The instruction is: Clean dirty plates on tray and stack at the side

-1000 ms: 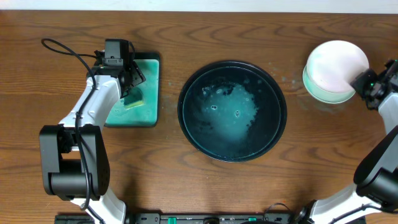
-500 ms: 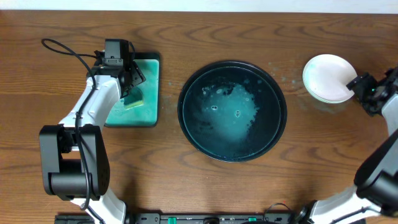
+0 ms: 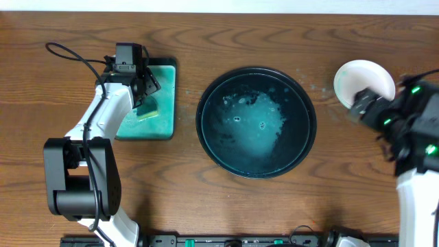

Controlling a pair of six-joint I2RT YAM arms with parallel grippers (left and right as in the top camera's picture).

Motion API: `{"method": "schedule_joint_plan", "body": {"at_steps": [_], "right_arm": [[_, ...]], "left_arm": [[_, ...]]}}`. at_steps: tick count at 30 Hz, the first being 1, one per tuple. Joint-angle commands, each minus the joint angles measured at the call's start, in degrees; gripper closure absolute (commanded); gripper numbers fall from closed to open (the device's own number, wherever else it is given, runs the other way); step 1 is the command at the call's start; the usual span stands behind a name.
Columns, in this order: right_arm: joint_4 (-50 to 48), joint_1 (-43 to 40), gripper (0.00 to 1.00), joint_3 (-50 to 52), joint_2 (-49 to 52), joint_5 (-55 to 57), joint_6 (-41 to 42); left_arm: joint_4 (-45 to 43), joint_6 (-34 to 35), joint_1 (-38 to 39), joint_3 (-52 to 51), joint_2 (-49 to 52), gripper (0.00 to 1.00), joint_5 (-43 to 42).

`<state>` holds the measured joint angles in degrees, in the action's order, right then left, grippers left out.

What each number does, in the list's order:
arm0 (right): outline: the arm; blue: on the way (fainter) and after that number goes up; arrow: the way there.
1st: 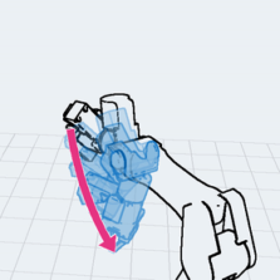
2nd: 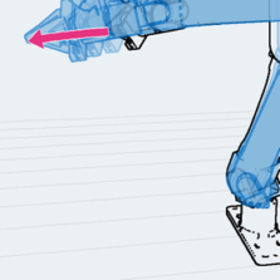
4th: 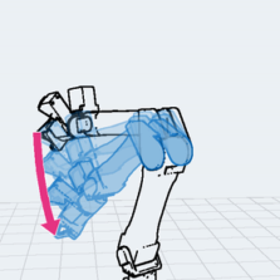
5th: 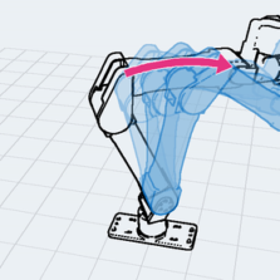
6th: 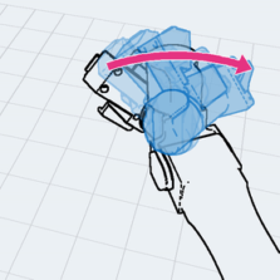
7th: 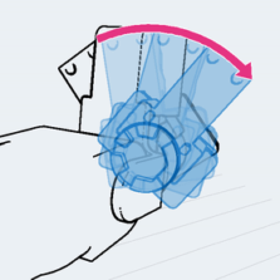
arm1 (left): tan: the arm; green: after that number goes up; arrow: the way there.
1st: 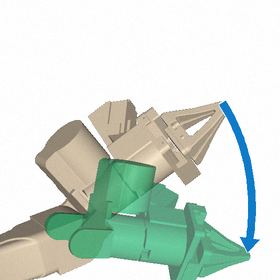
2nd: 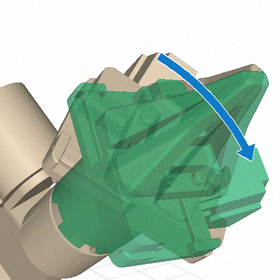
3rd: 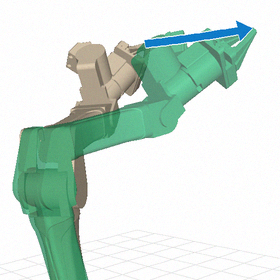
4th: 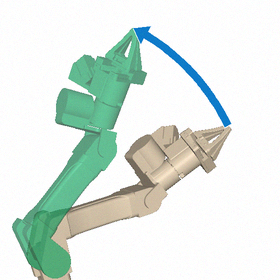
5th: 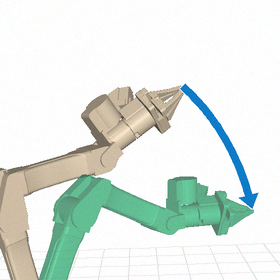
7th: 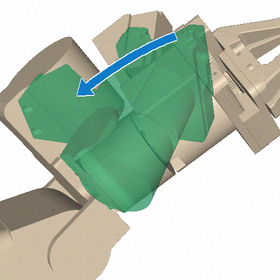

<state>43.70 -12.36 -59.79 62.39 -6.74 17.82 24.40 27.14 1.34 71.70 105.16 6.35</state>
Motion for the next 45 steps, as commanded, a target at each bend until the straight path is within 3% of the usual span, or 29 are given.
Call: {"method": "schedule_joint_plan", "body": {"at_steps": [1, 11, 16, 20, 24, 31, 38, 45], "right_arm": [[0.2, 4.7, 0.01, 3.8, -3.0, -1.8, 2.1], [6.7, 8.7, 0.01, 5.2, -4.0, -2.3, 2.8], [6.4, 10.3, 0.01, 5.7, -5.0, -1.6, -2.9], [-2.0, 13.0, 0.01, 11.6, -9.2, -1.6, -6.6], [-19.1, 15.7, 0.01, 27.1, -20.1, -1.7, -7.0], [-37.3, 18.8, 0.01, 44.3, -36.0, -1.7, -9.6], [-41.8, 18.5, 0.01, 54.1, -51.3, -1.7, -11.3], [-44.3, 16.5, 0.01, 59.5, -58.6, -1.0, -12.5]], "left_arm": [[0.2, -0.1, 0.0, 0.2, -1.2, 0.19, 0.7], [0.2, -0.1, 0.0, 0.2, -1.2, 0.19, 0.7], [0.2, -0.1, 0.0, 0.2, -1.2, 0.19, 0.7], [0.2, -0.1, 0.0, 0.2, -1.2, 0.19, 0.7], [0.2, -0.1, 0.0, 0.2, -1.2, 0.19, 0.7], [0.2, -0.1, 0.0, 0.2, -1.2, 0.19, 0.7], [0.2, -0.1, 0.0, 0.2, -1.2, 0.19, 0.7], [0.2, -0.1, 0.0, 0.2, -1.2, 0.19, 0.7]]}}
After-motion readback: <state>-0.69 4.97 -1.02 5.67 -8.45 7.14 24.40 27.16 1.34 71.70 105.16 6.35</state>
